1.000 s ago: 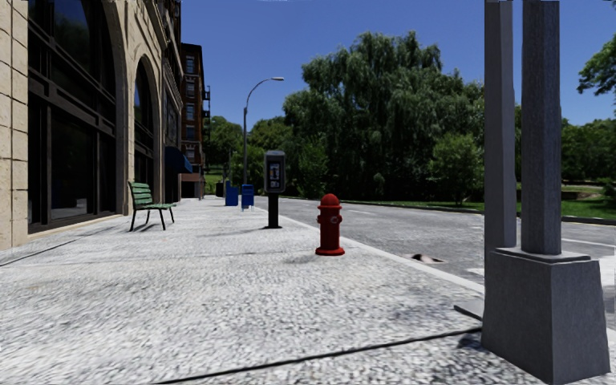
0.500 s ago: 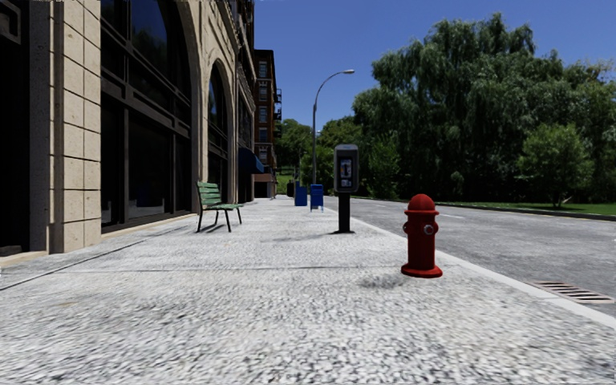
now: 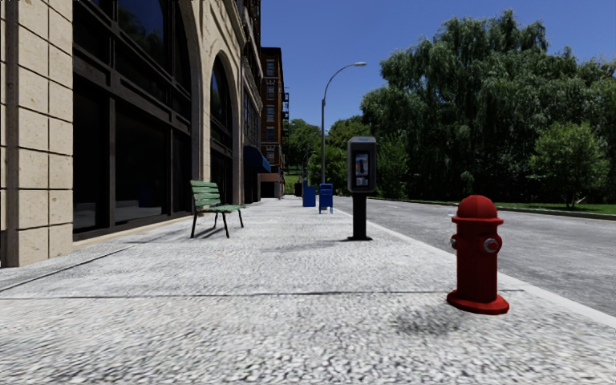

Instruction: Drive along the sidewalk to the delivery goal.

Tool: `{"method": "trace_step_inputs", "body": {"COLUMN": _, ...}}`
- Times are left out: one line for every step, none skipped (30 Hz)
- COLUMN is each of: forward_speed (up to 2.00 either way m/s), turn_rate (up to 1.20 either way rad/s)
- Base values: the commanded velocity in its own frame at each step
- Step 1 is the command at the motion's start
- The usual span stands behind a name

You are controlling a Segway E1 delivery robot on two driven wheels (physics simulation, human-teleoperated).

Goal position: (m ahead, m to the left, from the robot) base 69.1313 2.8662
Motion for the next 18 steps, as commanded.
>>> {"method": "trace_step_inputs", "body": {"forward_speed": 2.00, "turn_rate": 0.00}}
{"method": "trace_step_inputs", "body": {"forward_speed": 2.00, "turn_rate": 0.00}}
{"method": "trace_step_inputs", "body": {"forward_speed": 2.00, "turn_rate": 0.00}}
{"method": "trace_step_inputs", "body": {"forward_speed": 2.00, "turn_rate": 0.00}}
{"method": "trace_step_inputs", "body": {"forward_speed": 2.00, "turn_rate": 0.00}}
{"method": "trace_step_inputs", "body": {"forward_speed": 2.00, "turn_rate": 0.04}}
{"method": "trace_step_inputs", "body": {"forward_speed": 2.00, "turn_rate": 0.14}}
{"method": "trace_step_inputs", "body": {"forward_speed": 2.00, "turn_rate": 0.14}}
{"method": "trace_step_inputs", "body": {"forward_speed": 2.00, "turn_rate": 0.18}}
{"method": "trace_step_inputs", "body": {"forward_speed": 2.00, "turn_rate": 0.19}}
{"method": "trace_step_inputs", "body": {"forward_speed": 2.00, "turn_rate": 0.19}}
{"method": "trace_step_inputs", "body": {"forward_speed": 2.00, "turn_rate": 0.19}}
{"method": "trace_step_inputs", "body": {"forward_speed": 2.00, "turn_rate": 0.19}}
{"method": "trace_step_inputs", "body": {"forward_speed": 2.00, "turn_rate": 0.19}}
{"method": "trace_step_inputs", "body": {"forward_speed": 2.00, "turn_rate": 0.20}}
{"method": "trace_step_inputs", "body": {"forward_speed": 2.00, "turn_rate": 0.20}}
{"method": "trace_step_inputs", "body": {"forward_speed": 2.00, "turn_rate": 0.20}}
{"method": "trace_step_inputs", "body": {"forward_speed": 2.00, "turn_rate": 0.21}}
